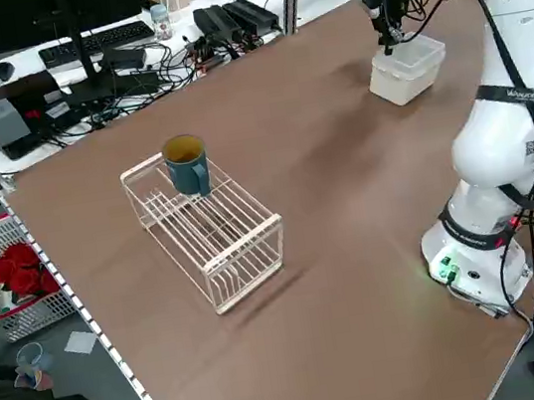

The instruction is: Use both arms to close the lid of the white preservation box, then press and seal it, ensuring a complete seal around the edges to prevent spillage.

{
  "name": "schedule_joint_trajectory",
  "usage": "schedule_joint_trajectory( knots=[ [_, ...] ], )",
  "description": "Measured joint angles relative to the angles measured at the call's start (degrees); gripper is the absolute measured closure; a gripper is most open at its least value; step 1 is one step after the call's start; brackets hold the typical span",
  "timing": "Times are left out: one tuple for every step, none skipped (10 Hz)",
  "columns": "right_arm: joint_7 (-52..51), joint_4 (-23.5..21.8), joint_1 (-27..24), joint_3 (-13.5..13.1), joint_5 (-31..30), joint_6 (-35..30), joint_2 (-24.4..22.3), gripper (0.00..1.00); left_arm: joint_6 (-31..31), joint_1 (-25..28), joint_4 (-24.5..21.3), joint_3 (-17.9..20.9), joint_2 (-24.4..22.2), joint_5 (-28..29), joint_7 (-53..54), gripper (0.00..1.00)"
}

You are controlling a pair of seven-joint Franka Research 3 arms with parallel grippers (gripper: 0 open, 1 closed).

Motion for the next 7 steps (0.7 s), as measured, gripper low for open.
schedule_joint_trajectory(
  knots=[
    [0.4,0.0,0.3,0.0,0.0,0.0,0.0,0.99,0.0,0.0,0.0,0.0,0.0,0.0,0.0,0.99],
    [0.8,0.0,0.7,0.0,-0.1,0.0,0.0,0.99,0.0,0.0,0.0,0.0,0.0,0.0,0.0,0.99],
    [1.0,-0.4,0.8,0.0,-0.3,-0.2,0.0,0.99,0.0,0.0,0.0,0.0,0.0,0.0,0.0,0.99],
    [1.1,-0.9,0.8,0.0,-0.6,0.1,0.2,0.99,0.0,0.0,0.0,0.0,0.0,0.0,0.0,0.99],
    [1.2,-1.0,0.8,-0.1,-1.0,0.1,0.4,0.99,0.0,0.0,0.0,0.0,0.0,0.0,0.0,0.99],
    [1.4,-1.0,0.8,-0.1,-1.2,0.1,0.6,0.99,0.0,0.0,0.0,0.0,0.0,0.0,0.0,0.99],
    [1.6,-1.0,0.8,-0.1,-1.2,0.1,0.6,0.99,0.0,0.0,0.0,0.0,0.0,0.0,0.0,0.99]
  ],
)
